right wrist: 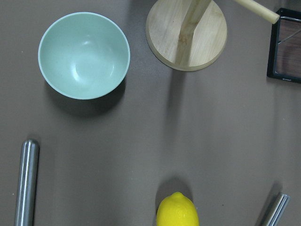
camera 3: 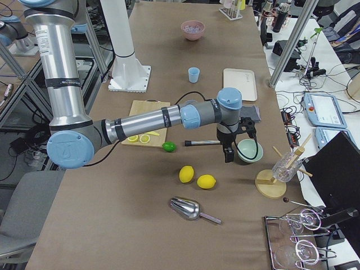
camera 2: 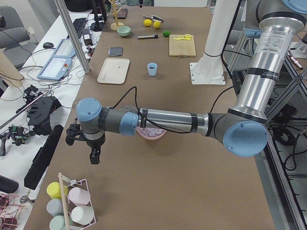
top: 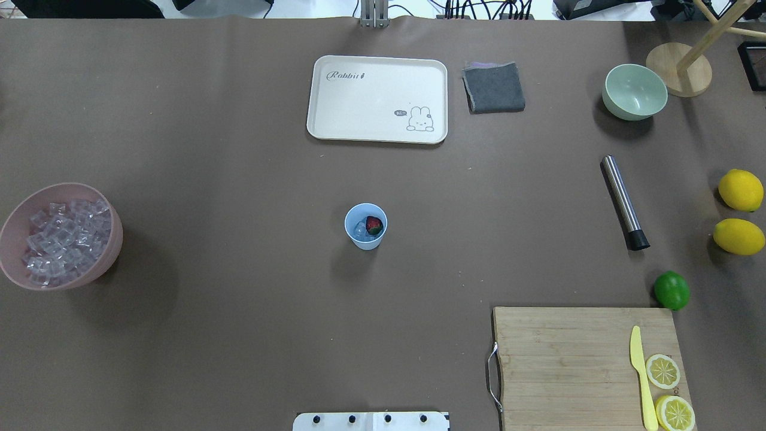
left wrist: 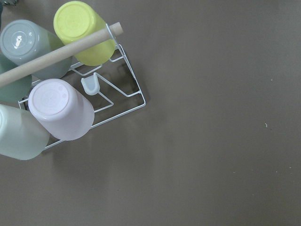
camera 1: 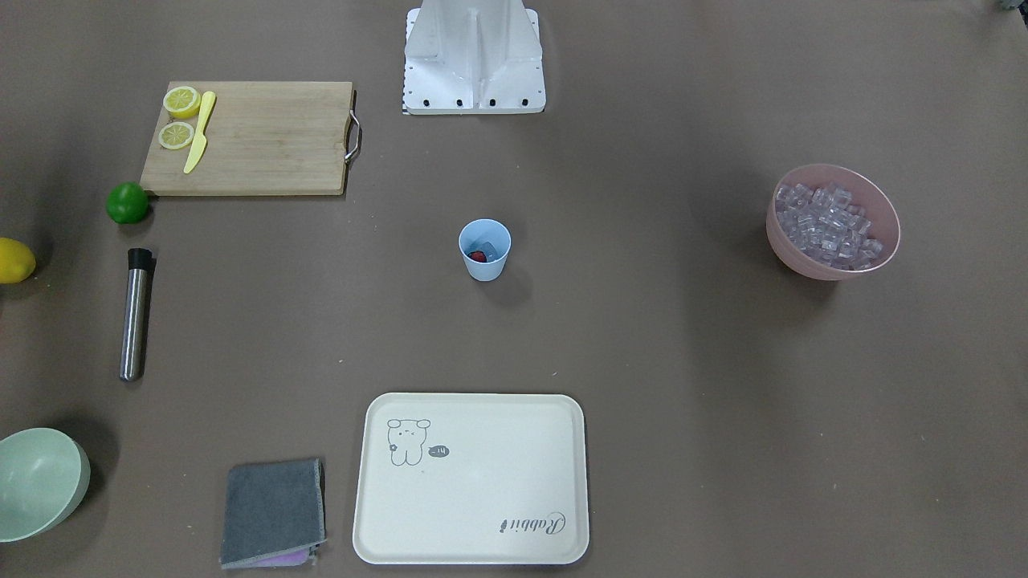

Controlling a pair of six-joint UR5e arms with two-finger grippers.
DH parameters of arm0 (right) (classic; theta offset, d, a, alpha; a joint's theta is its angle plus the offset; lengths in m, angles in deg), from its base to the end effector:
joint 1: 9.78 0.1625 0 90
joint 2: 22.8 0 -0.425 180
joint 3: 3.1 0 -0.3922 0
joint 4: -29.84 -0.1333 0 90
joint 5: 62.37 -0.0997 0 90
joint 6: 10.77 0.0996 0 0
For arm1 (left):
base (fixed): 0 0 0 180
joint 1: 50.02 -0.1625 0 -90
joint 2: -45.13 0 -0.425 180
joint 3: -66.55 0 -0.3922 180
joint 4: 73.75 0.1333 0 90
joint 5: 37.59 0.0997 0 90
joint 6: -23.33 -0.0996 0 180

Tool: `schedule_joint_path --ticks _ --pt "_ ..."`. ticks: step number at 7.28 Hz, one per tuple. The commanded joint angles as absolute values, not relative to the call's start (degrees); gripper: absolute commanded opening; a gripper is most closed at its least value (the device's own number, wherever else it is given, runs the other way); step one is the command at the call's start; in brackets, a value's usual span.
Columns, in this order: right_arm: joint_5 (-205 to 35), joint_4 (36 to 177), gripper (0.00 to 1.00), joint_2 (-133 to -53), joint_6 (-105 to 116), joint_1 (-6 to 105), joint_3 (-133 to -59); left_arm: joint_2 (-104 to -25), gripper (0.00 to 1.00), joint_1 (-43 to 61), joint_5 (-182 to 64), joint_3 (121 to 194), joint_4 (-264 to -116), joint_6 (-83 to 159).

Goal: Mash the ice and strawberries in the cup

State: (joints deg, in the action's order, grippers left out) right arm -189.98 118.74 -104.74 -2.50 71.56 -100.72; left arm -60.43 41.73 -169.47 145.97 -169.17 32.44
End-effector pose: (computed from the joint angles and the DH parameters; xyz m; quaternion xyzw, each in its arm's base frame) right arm -0.0119 -0.5600 0.5241 0.0897 -0.3358 -0.0502 0.9363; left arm -0.0856 -0.6138 0.5928 0.0616 0.3606 -0.0558 0.9290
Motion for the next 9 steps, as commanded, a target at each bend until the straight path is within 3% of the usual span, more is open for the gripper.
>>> schedule_joint_path --ticks 1,9 --pt "-190.0 118.6 1.00 -104.6 -2.5 71.5 -100.7 -60.4 0.97 41.7 -169.5 145.8 -169.3 32.1" --pt "-187.2 118.5 1.00 -105.7 -2.4 72.0 -104.2 -60.8 0.97 40.8 -169.2 146.2 -172.7 32.1"
